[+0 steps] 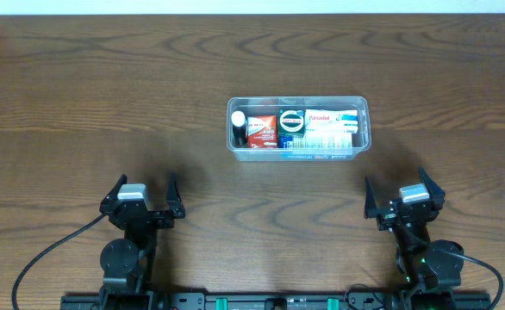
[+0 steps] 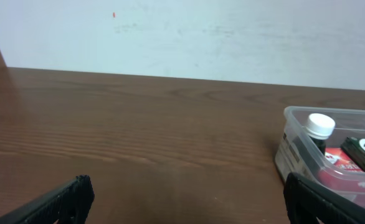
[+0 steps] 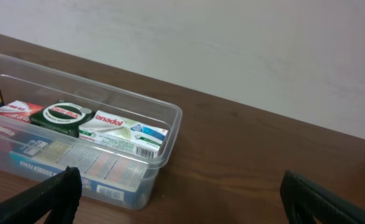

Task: Pack container

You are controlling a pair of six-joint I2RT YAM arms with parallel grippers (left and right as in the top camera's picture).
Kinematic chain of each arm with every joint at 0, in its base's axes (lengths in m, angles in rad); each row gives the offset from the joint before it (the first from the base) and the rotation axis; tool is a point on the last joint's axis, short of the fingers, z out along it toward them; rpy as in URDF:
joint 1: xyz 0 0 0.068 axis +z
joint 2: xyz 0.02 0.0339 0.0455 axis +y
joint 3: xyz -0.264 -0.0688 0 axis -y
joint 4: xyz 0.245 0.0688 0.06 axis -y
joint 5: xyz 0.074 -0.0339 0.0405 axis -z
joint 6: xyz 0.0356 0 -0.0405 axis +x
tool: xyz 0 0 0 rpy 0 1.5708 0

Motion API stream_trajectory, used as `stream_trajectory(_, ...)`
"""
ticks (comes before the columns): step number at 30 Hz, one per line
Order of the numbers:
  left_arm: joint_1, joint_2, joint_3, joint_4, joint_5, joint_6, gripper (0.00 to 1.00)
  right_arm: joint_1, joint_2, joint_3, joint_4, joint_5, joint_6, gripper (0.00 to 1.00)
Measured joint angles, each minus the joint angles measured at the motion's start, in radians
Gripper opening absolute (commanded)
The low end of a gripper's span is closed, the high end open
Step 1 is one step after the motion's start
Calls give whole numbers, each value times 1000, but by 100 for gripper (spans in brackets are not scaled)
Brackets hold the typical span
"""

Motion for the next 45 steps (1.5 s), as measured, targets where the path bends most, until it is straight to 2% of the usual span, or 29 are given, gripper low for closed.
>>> stream_trajectory(13,69,0,-1,3,-30,-86,98,0,0,0,0,0,0,99)
stream_trajectory(45,72,0,-1,3,-30,-94,98,0,0,0,0,0,0,99)
